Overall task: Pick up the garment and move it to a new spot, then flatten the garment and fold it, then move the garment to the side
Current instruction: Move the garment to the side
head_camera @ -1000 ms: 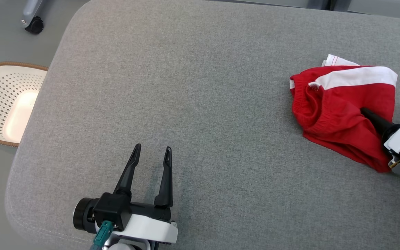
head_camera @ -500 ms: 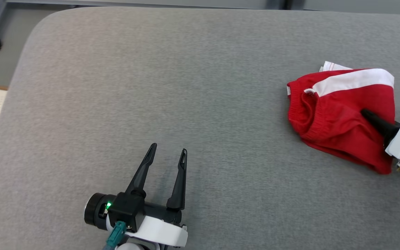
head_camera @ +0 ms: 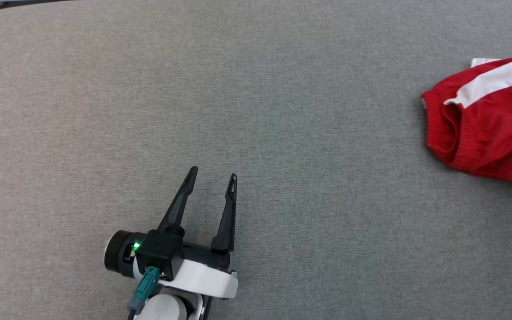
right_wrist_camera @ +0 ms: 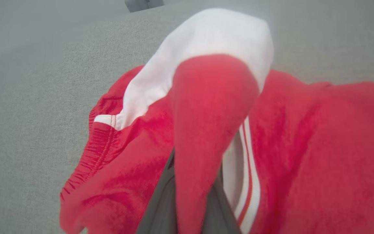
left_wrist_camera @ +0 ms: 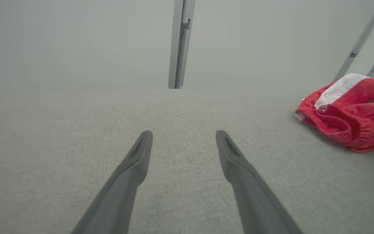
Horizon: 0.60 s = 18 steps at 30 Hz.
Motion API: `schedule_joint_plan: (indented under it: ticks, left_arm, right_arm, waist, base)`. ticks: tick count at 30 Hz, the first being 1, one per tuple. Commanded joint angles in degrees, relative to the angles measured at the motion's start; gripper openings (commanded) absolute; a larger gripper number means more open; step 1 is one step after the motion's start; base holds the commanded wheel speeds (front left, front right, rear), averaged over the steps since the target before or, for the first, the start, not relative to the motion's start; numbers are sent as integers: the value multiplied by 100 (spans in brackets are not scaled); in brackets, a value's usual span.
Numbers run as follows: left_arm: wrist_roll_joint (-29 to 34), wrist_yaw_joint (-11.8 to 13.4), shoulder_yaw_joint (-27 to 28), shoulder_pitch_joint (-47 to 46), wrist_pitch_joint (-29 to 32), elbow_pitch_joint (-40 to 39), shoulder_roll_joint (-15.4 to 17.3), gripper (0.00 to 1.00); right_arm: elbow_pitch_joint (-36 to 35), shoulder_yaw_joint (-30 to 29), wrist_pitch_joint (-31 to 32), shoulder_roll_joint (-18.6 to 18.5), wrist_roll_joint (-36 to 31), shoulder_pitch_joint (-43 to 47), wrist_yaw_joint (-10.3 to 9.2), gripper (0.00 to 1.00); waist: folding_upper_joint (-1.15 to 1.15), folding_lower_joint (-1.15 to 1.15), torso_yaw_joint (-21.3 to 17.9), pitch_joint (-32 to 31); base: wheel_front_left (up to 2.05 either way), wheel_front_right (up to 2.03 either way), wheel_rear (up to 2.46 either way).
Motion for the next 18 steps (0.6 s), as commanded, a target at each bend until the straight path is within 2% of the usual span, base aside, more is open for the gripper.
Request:
schedule_joint_plan:
  ticks: [1, 6, 12, 18]
  left_arm:
    - [-20, -5, 25, -153, -23, 11, 21, 100]
    - [-35, -5, 55, -161, -23, 33, 22, 100]
    - [-55, -41, 78, -227, -23, 39, 22, 100]
    - [-12, -37, 89, -245, -23, 5, 21, 100]
  right_arm:
    - [-77, 19, 31, -216, 77, -110, 0, 0]
    - [-190, 1, 13, -565, 206, -114, 0, 0]
    - [-127, 118, -34, -1005, 54, -189, 0, 0]
    - [175, 411, -168, -1311, -534, -327, -1, 0]
  waist:
    - [0, 0, -122, 86]
    - [0, 0, -214, 121]
    - [0, 0, -266, 205]
    - [0, 0, -310, 354]
  base:
    - [0, 0, 0]
    - [0, 0, 0]
    - [0, 0, 0]
    - [0, 0, 0]
